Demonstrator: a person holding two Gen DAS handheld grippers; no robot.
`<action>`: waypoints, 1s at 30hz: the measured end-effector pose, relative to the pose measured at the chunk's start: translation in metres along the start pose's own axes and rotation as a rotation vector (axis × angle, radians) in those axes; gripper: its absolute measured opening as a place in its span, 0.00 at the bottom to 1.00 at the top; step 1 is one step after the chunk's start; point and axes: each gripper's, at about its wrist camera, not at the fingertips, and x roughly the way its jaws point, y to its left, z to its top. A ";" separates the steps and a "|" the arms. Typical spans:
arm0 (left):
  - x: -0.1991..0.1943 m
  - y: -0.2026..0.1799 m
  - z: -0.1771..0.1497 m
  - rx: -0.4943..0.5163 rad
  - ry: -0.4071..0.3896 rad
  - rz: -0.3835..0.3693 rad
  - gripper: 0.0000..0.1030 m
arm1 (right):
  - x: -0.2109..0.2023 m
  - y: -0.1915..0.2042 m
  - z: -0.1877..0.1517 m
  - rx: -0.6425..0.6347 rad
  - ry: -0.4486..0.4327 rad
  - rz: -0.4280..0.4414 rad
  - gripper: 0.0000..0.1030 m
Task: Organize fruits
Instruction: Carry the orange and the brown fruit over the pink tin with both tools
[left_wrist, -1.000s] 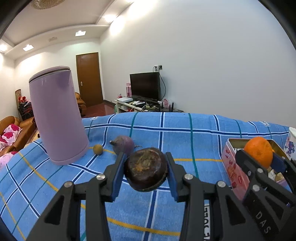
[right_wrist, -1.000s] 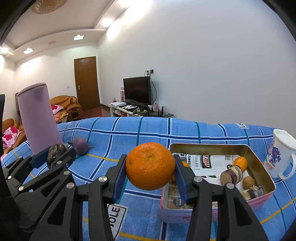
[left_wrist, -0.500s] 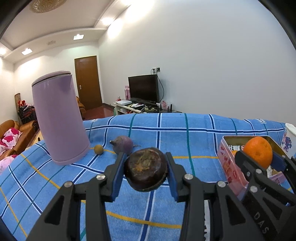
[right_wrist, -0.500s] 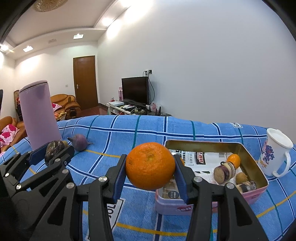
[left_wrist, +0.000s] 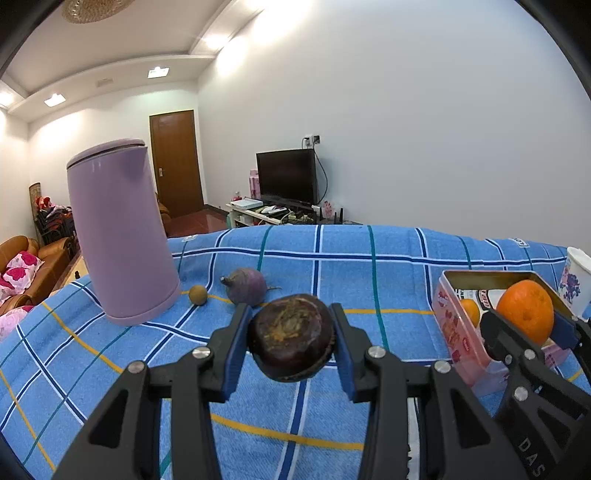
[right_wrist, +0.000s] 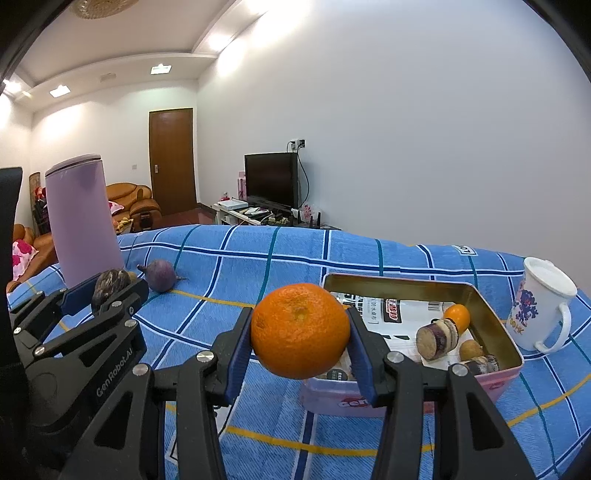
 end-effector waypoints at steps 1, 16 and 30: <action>0.000 0.000 0.000 -0.001 -0.001 -0.001 0.43 | -0.001 0.000 -0.001 -0.004 -0.002 0.000 0.49; -0.007 -0.001 -0.001 -0.003 -0.018 -0.005 0.43 | -0.012 -0.005 -0.005 -0.030 -0.011 -0.004 0.49; -0.010 -0.003 -0.001 -0.002 -0.031 -0.005 0.43 | -0.024 -0.013 -0.009 -0.053 -0.017 -0.007 0.49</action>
